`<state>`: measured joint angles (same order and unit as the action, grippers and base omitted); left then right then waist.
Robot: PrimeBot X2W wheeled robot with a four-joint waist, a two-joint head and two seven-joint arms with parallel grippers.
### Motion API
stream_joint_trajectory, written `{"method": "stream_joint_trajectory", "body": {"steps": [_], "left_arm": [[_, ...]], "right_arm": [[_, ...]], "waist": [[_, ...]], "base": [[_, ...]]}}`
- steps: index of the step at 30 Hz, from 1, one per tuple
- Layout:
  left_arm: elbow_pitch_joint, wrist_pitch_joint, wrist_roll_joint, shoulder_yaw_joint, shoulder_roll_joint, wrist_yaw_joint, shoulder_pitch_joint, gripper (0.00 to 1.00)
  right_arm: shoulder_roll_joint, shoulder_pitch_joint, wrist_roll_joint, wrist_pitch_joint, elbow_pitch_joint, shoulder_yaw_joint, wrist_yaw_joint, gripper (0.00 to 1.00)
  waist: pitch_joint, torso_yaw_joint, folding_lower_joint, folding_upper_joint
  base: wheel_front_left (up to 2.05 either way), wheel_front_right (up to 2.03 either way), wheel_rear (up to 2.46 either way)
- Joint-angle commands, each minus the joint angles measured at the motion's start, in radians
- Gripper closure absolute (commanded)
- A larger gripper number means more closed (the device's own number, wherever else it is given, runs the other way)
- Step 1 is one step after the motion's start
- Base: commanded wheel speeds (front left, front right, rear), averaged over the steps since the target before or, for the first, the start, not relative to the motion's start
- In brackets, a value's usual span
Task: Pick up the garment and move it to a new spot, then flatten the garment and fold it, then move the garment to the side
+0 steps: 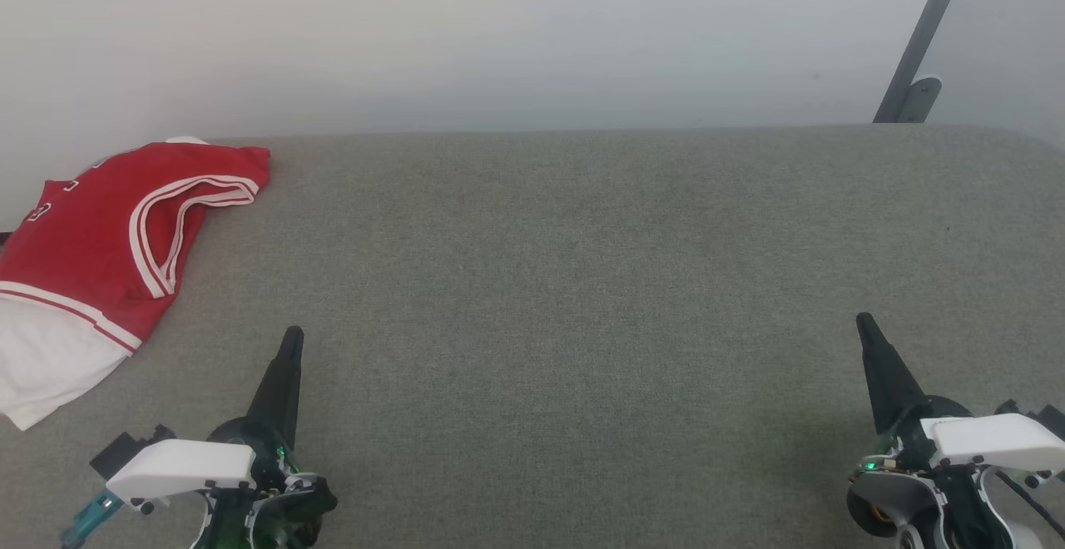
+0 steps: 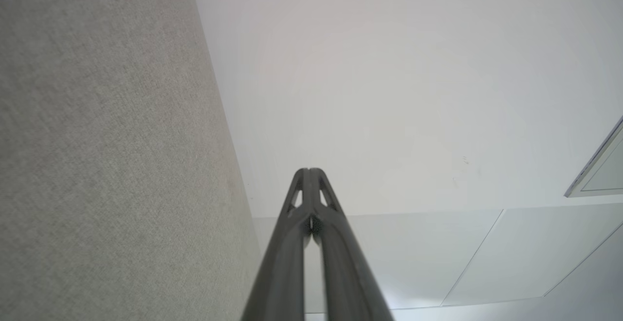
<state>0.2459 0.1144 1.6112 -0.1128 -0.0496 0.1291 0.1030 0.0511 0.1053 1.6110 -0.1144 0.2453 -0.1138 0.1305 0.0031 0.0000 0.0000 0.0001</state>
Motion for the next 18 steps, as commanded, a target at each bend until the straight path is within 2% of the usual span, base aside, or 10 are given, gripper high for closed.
{"method": "stream_joint_trajectory", "body": {"steps": [1, 18], "left_arm": [[-0.003, 0.002, 0.004, -0.002, 0.002, 0.003, 0.012, 1.00], [-0.003, 0.002, 0.004, -0.002, 0.002, 0.003, 0.012, 1.00]], "right_arm": [[-0.003, 0.006, 0.004, -0.002, -0.003, 0.000, 0.000, 1.00], [-0.003, 0.006, 0.004, -0.002, -0.003, 0.000, 0.000, 1.00]], "waist": [[0.000, 0.000, 0.0000, -0.0001], [0.000, 0.000, 0.0000, -0.0001]], "base": [[0.00, 0.00, 0.00], [0.00, 0.00, 0.00]]}}
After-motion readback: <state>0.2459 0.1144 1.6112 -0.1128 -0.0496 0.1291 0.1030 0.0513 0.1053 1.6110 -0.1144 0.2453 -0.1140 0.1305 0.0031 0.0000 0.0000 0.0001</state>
